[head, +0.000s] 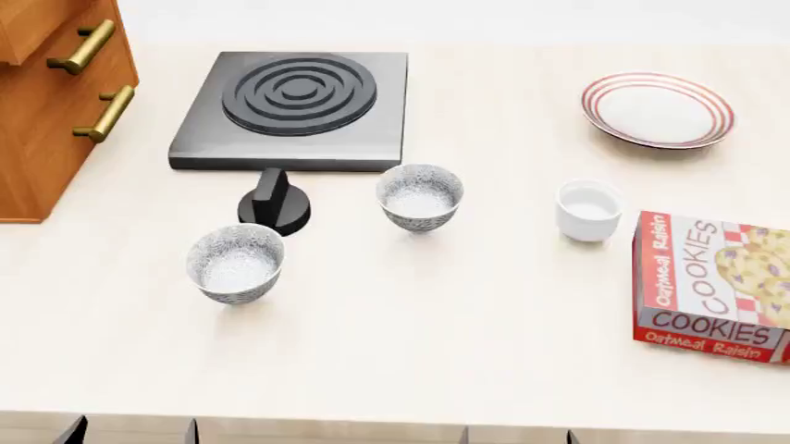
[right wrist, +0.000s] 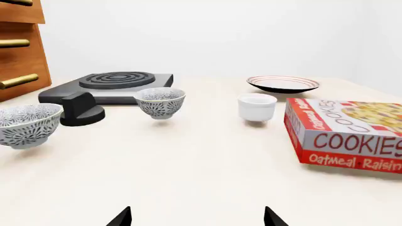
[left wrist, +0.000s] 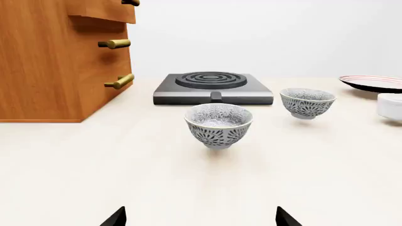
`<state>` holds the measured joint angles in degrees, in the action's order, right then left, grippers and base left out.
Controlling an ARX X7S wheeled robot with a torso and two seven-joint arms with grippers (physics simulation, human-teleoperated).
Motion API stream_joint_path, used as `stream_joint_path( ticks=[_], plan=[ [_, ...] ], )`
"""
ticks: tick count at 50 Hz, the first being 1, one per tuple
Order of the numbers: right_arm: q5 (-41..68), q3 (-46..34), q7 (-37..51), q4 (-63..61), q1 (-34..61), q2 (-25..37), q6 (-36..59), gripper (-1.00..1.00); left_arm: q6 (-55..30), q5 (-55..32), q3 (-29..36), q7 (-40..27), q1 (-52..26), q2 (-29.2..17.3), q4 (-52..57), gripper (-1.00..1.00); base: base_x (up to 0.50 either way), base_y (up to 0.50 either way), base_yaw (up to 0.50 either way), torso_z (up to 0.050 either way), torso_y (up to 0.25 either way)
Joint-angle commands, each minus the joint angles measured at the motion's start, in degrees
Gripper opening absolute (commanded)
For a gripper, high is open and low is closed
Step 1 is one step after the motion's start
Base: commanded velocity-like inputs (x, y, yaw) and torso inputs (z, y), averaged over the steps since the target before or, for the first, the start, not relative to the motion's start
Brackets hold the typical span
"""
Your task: Pick the akita bowl next to the ramekin and place it on the plate.
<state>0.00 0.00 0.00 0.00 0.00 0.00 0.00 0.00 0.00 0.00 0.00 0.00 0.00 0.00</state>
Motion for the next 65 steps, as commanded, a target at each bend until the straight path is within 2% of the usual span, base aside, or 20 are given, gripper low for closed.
stream_joint_path(
  ticks=[1, 9, 40, 51, 56, 65],
  plan=[
    [0.7, -1.1, 1.4, 0.0, 0.0, 0.9, 0.0, 1.00, -0.1, -0.8, 1.2, -1.0, 0.1, -0.9, 0.1, 1.00, 0.00, 0.00, 0.00, 0.000, 0.000],
    [1.0, -3.1, 3.5, -0.1, -0.2, 2.4, -0.9, 1.00, 1.7, -0.3, 3.1, -3.9, 0.0, -2.5, -0.4, 1.00, 0.00, 0.00, 0.00, 0.000, 0.000],
    [3.6, -5.6, 7.0, -0.2, 0.5, 4.9, -0.1, 1.00, 1.4, -3.4, 6.6, -5.4, 0.1, -5.2, 0.1, 1.00, 0.00, 0.00, 0.00, 0.000, 0.000],
    [3.5, -6.4, 8.7, -0.2, 1.0, 5.3, 1.2, 1.00, 4.4, -2.8, 7.5, -6.9, 0.2, -6.1, -0.5, 1.00, 0.00, 0.00, 0.00, 0.000, 0.000],
    [4.1, -6.7, 9.0, -3.0, 0.3, 5.9, 2.7, 1.00, 5.8, -0.3, 8.2, -8.9, 0.3, -6.3, -0.9, 1.00, 0.00, 0.00, 0.00, 0.000, 0.000],
    [4.6, -7.5, 9.4, -5.1, -0.3, 6.6, 4.3, 1.00, 4.9, -2.6, 8.8, -7.9, 1.2, -7.0, 1.5, 1.00, 0.00, 0.00, 0.00, 0.000, 0.000]
  ],
)
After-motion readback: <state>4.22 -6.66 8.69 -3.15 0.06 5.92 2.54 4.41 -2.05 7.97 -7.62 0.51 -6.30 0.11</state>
